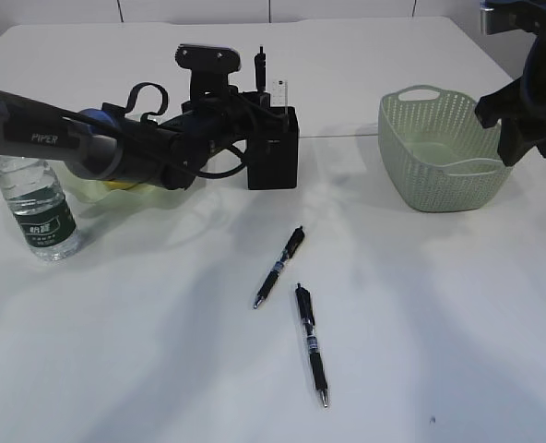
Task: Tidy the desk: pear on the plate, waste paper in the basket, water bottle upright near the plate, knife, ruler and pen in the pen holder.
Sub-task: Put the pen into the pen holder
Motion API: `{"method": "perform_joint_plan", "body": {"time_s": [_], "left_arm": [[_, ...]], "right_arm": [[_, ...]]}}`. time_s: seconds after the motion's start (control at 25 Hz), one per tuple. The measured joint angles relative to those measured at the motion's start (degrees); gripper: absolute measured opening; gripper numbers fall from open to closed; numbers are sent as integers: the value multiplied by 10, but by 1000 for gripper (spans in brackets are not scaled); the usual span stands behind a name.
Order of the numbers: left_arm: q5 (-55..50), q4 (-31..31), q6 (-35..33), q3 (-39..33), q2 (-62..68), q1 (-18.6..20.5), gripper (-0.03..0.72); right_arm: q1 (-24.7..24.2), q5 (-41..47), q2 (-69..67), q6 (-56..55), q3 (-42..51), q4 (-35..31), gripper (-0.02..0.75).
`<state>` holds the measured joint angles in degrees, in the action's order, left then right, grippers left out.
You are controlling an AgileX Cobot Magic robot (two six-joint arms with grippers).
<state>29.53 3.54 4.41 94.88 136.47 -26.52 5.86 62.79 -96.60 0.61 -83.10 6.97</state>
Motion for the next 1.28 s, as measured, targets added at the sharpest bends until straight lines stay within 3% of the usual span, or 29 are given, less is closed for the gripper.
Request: {"method": "perform_joint_plan", "body": {"time_s": [0.32, 0.64, 1.0, 1.28], "left_arm": [[0, -3, 1, 0, 0, 0, 92], [0, -3, 1, 0, 0, 0, 315], [-21, -3, 2, 0, -30, 0, 335], [-151, -22, 2, 0, -99, 12, 335]], "right_arm": [[0, 0, 0, 0, 0, 0, 352], [0, 0, 0, 0, 0, 0, 352], [0, 0, 0, 0, 0, -1, 352], [0, 21, 0, 0, 0, -61, 352]]}}
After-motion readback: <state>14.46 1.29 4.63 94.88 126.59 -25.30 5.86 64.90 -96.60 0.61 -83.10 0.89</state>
